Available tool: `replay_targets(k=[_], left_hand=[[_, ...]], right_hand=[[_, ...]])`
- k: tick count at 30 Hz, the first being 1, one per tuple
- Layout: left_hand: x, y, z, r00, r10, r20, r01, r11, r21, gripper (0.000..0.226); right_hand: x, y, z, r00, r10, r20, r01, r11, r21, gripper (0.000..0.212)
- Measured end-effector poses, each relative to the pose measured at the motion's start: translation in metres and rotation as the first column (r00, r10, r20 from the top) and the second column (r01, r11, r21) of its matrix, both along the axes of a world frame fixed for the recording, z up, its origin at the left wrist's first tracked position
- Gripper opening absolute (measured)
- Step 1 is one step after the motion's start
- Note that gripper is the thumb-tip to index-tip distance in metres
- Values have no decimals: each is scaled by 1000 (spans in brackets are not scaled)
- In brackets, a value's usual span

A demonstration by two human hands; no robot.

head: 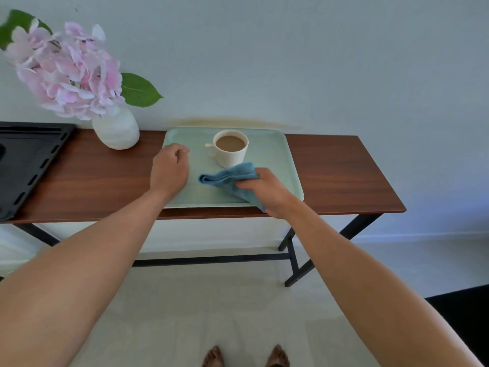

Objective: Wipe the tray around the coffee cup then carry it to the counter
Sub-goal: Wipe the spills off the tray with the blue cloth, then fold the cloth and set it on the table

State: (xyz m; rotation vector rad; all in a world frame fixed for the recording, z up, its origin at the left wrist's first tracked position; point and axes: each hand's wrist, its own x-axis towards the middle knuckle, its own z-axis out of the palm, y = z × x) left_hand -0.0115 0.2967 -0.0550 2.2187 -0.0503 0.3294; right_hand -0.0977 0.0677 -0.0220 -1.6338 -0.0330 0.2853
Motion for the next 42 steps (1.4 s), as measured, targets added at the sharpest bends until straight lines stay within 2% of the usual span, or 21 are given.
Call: replay_targets(k=[2, 4, 6, 8, 10, 13, 15, 18, 20, 24, 29, 33, 35, 38, 42], left_hand=[[-13, -9, 7, 999, 48, 16, -42, 967, -249, 28], [-28, -19, 16, 996, -64, -62, 24, 867, -497, 45], [-40, -29, 23, 957, -274, -97, 154, 760, -631, 58], [-47, -40, 30, 903, -416, -110, 243, 704, -668, 53], [-50, -52, 36, 885, -453, -112, 283, 713, -642, 42], [-52, -68, 45, 909, -410, -79, 276, 731, -625, 15], [-53, -77, 51, 919, -389, -62, 272, 740, -615, 12], [-53, -91, 58, 928, -367, -62, 262, 763, -591, 11], [-51, -105, 59, 932, -355, -75, 248, 776, -580, 13], [-47, -142, 59, 913, -375, -163, 219, 786, -578, 19], [-40, -203, 59, 888, -392, -242, 221, 823, -523, 23], [-34, -253, 53, 895, -376, -239, 228, 848, -479, 36], [-29, -274, 47, 921, -339, -191, 252, 894, -371, 34], [-19, -297, 34, 945, -288, -156, 251, 942, -223, 23], [-7, -309, 20, 925, -312, -219, 297, 950, -101, 45]], right_hand=[[4, -14, 9, 988, -100, -119, 123, 971, 203, 28], [8, -26, 18, 971, -128, -201, 187, 933, 309, 36], [11, -33, 27, 966, -105, -235, 189, 910, 368, 32], [13, -37, 32, 961, -93, -261, 190, 906, 378, 26], [15, -41, 34, 953, -114, -280, 215, 906, 363, 33], [17, -55, 39, 951, -106, -292, 210, 911, 355, 44], [19, -71, 43, 956, -73, -286, 169, 929, 328, 49], [17, -100, 44, 950, -68, -304, 132, 972, 194, 47], [14, -122, 41, 950, -109, -292, 160, 975, 157, 45], [10, -162, 36, 952, -220, -211, 267, 936, 230, 36], [13, -210, 36, 919, -392, 44, 394, 918, -46, 43], [19, -246, 33, 882, -447, 149, 467, 869, -164, 31], [25, -261, 27, 866, -477, 154, 500, 842, -204, 28], [33, -278, 17, 879, -474, 60, 476, 858, -193, 28], [35, -291, 3, 916, -397, 55, 392, 860, -326, 56]])
